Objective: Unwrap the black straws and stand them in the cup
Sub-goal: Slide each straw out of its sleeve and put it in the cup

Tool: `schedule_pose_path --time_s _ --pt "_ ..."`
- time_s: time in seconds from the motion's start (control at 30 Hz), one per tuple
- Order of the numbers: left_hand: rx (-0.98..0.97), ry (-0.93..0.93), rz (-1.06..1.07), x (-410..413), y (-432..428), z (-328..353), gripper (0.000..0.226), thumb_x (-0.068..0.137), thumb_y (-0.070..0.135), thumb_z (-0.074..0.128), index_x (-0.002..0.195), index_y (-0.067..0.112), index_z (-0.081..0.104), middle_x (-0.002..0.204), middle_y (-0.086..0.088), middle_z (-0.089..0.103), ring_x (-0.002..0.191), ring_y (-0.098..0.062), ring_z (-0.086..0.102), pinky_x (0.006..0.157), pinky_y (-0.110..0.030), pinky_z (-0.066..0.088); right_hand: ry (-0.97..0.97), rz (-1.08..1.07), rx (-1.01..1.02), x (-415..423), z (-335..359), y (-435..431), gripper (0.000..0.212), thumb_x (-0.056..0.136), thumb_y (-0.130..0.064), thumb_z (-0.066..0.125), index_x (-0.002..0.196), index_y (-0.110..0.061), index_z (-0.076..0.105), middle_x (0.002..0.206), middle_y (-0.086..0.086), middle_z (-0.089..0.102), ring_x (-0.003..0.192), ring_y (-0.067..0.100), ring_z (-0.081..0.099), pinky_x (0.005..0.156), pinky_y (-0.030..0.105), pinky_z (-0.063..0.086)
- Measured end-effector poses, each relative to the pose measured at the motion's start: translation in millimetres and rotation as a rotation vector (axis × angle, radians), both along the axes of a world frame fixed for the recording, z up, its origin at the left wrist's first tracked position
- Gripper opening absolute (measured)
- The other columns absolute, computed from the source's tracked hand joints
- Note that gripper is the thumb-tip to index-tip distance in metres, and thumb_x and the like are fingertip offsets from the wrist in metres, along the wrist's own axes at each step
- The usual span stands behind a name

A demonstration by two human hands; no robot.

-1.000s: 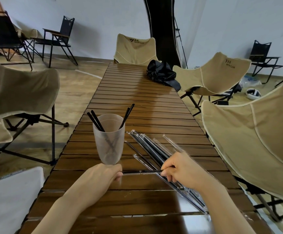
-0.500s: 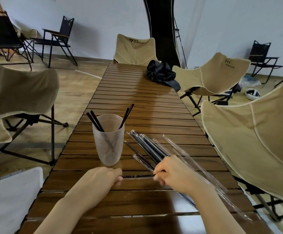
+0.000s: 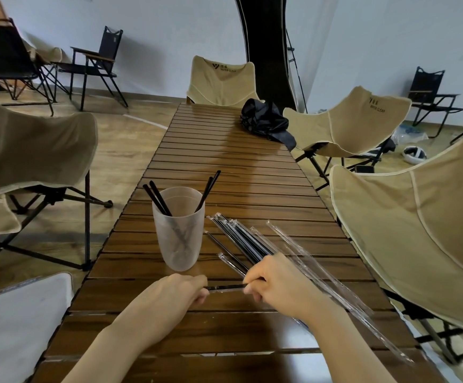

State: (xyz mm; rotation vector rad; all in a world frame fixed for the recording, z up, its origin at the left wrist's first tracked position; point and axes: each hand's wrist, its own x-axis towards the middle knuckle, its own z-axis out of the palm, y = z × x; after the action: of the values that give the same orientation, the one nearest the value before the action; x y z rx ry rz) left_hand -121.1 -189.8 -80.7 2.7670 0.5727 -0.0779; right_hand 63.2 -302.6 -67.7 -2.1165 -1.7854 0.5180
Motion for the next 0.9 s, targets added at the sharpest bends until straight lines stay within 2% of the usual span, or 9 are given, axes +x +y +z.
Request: schedule_pose_path --time_s 0.1,0.23,0.37,0.57,0.67,0.77,0.87,0.9 --pt "0.003 0.043 -0.005 4 -3 5 0.008 0.099 0.016 0.042 0.092 0.02 0.044 0.1 -0.002 0.061 0.084 -0.011 0.054 0.066 -0.01 0.032 -0.014 0.012 0.001 -3 -2 1 0.051 0.09 -0.02 0.06 0.044 -0.034 0.045 0.045 -0.012 0.048 0.049 -0.007 0.051 0.052 0.007 0.032" --pt "-0.008 0.078 -0.028 6 -3 7 0.005 0.1 0.018 0.042 0.095 0.019 0.041 0.099 0.001 0.053 0.084 -0.007 0.046 0.059 -0.005 0.028 -0.013 0.01 0.007 -3 -3 1 0.05 0.09 -0.021 0.06 0.044 -0.035 0.045 0.046 -0.013 0.048 0.05 -0.01 0.051 0.053 0.007 0.031" --pt "-0.023 0.074 -0.016 6 -6 6 0.006 0.101 0.021 0.041 0.097 0.019 0.045 0.111 -0.003 0.061 0.088 -0.007 0.051 0.069 -0.01 0.033 -0.013 0.012 0.004 -6 -5 1 0.052 0.09 -0.021 0.06 0.044 -0.037 0.043 0.047 -0.016 0.046 0.048 -0.007 0.05 0.055 0.008 0.033" --pt "-0.04 0.07 0.008 9 -7 2 0.008 0.1 0.023 0.043 0.092 0.023 0.044 0.104 -0.002 0.062 0.092 -0.014 0.059 0.08 -0.023 0.044 -0.032 0.036 0.05 -10 -3 3 0.054 0.09 -0.018 0.059 0.043 -0.036 0.039 0.048 -0.019 0.041 0.051 -0.009 0.049 0.057 0.007 0.031" --pt "-0.024 0.064 0.012 11 -2 -5 0.01 0.099 0.025 0.043 0.089 0.025 0.042 0.095 0.003 0.057 0.081 -0.01 0.053 0.077 -0.023 0.044 -0.027 0.034 0.042 -11 -6 3 0.053 0.091 -0.019 0.06 0.044 -0.035 0.039 0.05 -0.019 0.042 0.05 -0.005 0.047 0.06 0.008 0.033" --pt "-0.031 0.076 -0.009 15 -2 -8 0.008 0.099 0.025 0.043 0.091 0.024 0.042 0.097 0.0 0.057 0.081 -0.01 0.049 0.075 -0.021 0.04 -0.035 0.047 0.034 -12 -7 2 0.053 0.091 -0.021 0.059 0.045 -0.038 0.041 0.05 -0.018 0.043 0.05 -0.007 0.048 0.059 0.009 0.033" --pt "-0.05 -0.043 0.027 12 -1 -5 0.019 0.1 0.032 0.038 0.1 0.02 0.053 0.097 0.001 0.062 0.087 -0.013 0.058 0.076 -0.022 0.043 -0.014 0.047 0.043 -9 -2 5 0.046 0.091 -0.022 0.058 0.049 -0.034 0.047 0.05 -0.016 0.049 0.055 -0.008 0.053 0.056 0.008 0.033" --pt "-0.06 -0.105 0.046 8 1 -4 0.021 0.099 0.036 0.039 0.103 0.024 0.055 0.096 0.006 0.062 0.088 -0.009 0.06 0.075 -0.019 0.044 -0.015 0.037 0.041 -7 0 7 0.043 0.092 -0.023 0.058 0.051 -0.033 0.049 0.051 -0.016 0.051 0.056 -0.008 0.054 0.056 0.008 0.033"
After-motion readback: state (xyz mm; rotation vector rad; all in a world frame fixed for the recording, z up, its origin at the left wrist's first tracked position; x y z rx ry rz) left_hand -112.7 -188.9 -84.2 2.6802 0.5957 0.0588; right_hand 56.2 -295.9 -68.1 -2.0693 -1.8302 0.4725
